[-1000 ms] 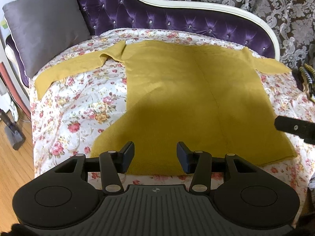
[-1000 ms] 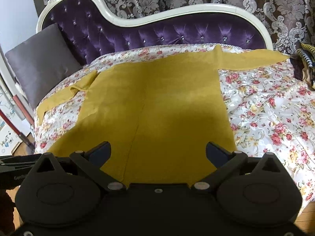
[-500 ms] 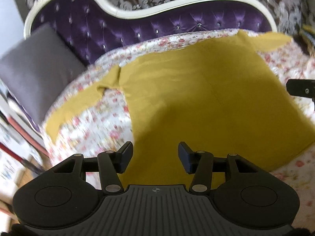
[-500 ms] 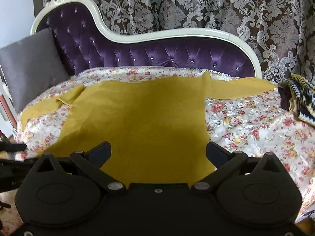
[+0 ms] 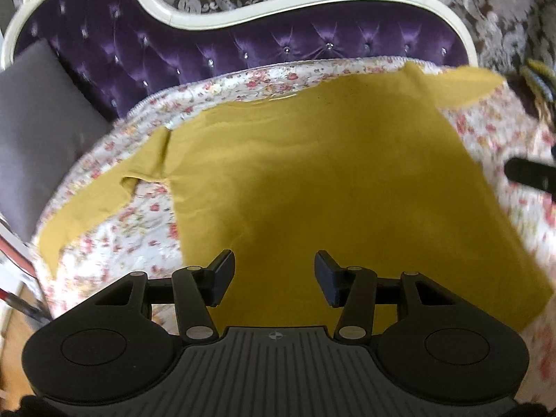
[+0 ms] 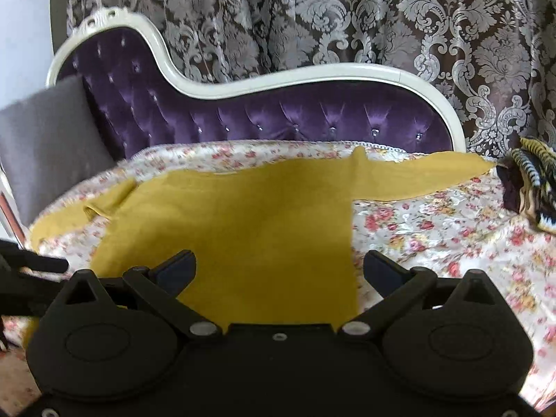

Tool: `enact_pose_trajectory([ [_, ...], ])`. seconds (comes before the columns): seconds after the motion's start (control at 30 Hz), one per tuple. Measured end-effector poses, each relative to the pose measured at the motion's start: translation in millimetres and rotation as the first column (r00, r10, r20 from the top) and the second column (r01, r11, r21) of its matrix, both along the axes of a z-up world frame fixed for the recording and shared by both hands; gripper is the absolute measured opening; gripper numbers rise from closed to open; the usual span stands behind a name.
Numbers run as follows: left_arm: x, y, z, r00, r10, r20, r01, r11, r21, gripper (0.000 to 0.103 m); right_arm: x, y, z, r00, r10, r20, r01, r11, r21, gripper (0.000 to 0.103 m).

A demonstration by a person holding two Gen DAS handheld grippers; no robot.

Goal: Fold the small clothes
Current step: 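Grasp a sweater sleeve with the right tool and lift it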

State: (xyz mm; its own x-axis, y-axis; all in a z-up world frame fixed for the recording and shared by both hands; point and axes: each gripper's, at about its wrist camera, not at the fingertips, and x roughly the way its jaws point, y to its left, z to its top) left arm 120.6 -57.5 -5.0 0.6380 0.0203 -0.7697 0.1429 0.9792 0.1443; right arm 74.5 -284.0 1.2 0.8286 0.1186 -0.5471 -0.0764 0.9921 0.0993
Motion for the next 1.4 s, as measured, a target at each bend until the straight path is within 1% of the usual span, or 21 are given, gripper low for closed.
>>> enact_pose_trajectory([
  [0.07, 13, 7, -1, 0.999, 0.035, -0.008, -0.035, 0.998, -0.044, 0.049, 13, -8, -4, 1.0, 0.006, -0.029, -0.006, 1.0, -0.006, 0.102],
  [0.13, 28, 14, -4, 0.998, 0.06, -0.007, -0.061, 0.996, -0.073, 0.049, 28, -20, -9, 0.997, 0.007, -0.079, -0.005, 1.0, 0.022, 0.1],
  [0.17, 35, 16, -5, 0.997, 0.075, -0.005, -0.075, 0.994, -0.076, 0.049, 36, -28, -11, 0.995, 0.008, -0.097, -0.003, 0.999, 0.048, 0.097],
  [0.2, 43, 19, -7, 0.996, 0.087, 0.001, -0.087, 0.993, -0.079, 0.049, 43, -36, -14, 0.994, 0.001, -0.109, 0.007, 0.998, 0.07, 0.092],
  [0.23, 50, 20, -9, 0.995, 0.101, 0.003, -0.1, 0.992, -0.074, 0.049, 52, -46, -17, 0.992, -0.016, -0.124, 0.028, 0.995, 0.096, 0.091],
  [0.3, 65, 23, -13, 0.992, 0.128, 0.012, -0.127, 0.99, -0.07, 0.049, 70, -65, -21, 0.988, -0.065, -0.142, 0.082, 0.99, 0.114, 0.091],
  [0.43, 91, 28, -26, 0.984, 0.177, 0.007, -0.176, 0.983, -0.05, 0.049, 121, -108, -27, 0.974, -0.158, -0.164, 0.174, 0.981, 0.089, 0.091],
  [0.57, 105, 32, -41, 0.977, 0.21, -0.029, -0.212, 0.975, -0.064, 0.049, 175, -156, -35, 0.947, -0.262, -0.186, 0.283, 0.954, 0.096, 0.091],
  [0.67, 113, 33, -57, 0.97, 0.227, -0.083, -0.233, 0.97, -0.075, 0.049, 214, -198, -43, 0.923, -0.326, -0.204, 0.356, 0.924, 0.137, 0.09],
  [0.7, 114, 34, -63, 0.968, 0.232, -0.097, -0.24, 0.967, -0.082, 0.05, 226, -209, -45, 0.915, -0.345, -0.207, 0.378, 0.914, 0.147, 0.088],
  [0.77, 113, 37, -67, 0.967, 0.24, -0.08, -0.248, 0.963, -0.102, 0.052, 250, -233, -53, 0.888, -0.402, -0.224, 0.438, 0.889, 0.138, 0.084],
  [0.87, 110, 39, -69, 0.967, 0.248, -0.059, -0.253, 0.96, -0.12, 0.059, 279, -260, -68, 0.854, -0.46, -0.244, 0.496, 0.861, 0.111, 0.078],
  [0.97, 109, 38, -71, 0.966, 0.254, -0.043, -0.257, 0.959, -0.123, 0.067, 298, -286, -88, 0.805, -0.523, -0.28, 0.571, 0.811, 0.126, 0.07],
  [1.03, 109, 38, -74, 0.965, 0.262, -0.026, -0.263, 0.959, -0.109, 0.078, 305, -301, -101, 0.781, -0.548, -0.3, 0.608, 0.777, 0.163, 0.066],
  [1.1, 107, 40, -77, 0.96, 0.281, -0.011, -0.281, 0.953, -0.112, 0.086, 309, -308, -105, 0.784, -0.565, -0.257, 0.615, 0.763, 0.2, 0.066],
  [1.13, 107, 42, -77, 0.956, 0.292, -0.008, -0.291, 0.949, -0.121, 0.09, 313, -310, -106, 0.783, -0.568, -0.254, 0.618, 0.757, 0.212, 0.065],
  [1.17, 107, 44, -78, 0.955, 0.296, -0.002, -0.293, 0.947, -0.133, 0.091, 316, -311, -105, 0.783, -0.571, -0.248, 0.619, 0.753, 0.221, 0.063],
  [1.2, 106, 45, -79, 0.955, 0.296, 0.004, -0.293, 0.947, -0.136, 0.094, 320, -313, -105, 0.787, -0.569, -0.24, 0.616, 0.754, 0.229, 0.05],
  [1.23, 107, 44, -79, 0.956, 0.293, 0.011, -0.29, 0.948, -0.129, 0.095, 324, -315, -105, 0.794, -0.559, -0.241, 0.607, 0.755, 0.248, 0.028],
  [1.3, 106, 42, -79, 0.958, 0.287, 0.023, -0.282, 0.951, -0.125, 0.095, 328, -320, -107, 0.793, -0.549, -0.263, 0.608, 0.74, 0.287, 0.01],
  [1.4, 105, 43, -80, 0.96, 0.275, 0.042, -0.268, 0.954, -0.133, 0.095, 325, -319, -99, 0.788, -0.566, -0.241, 0.615, 0.736, 0.283, 0.01],
])
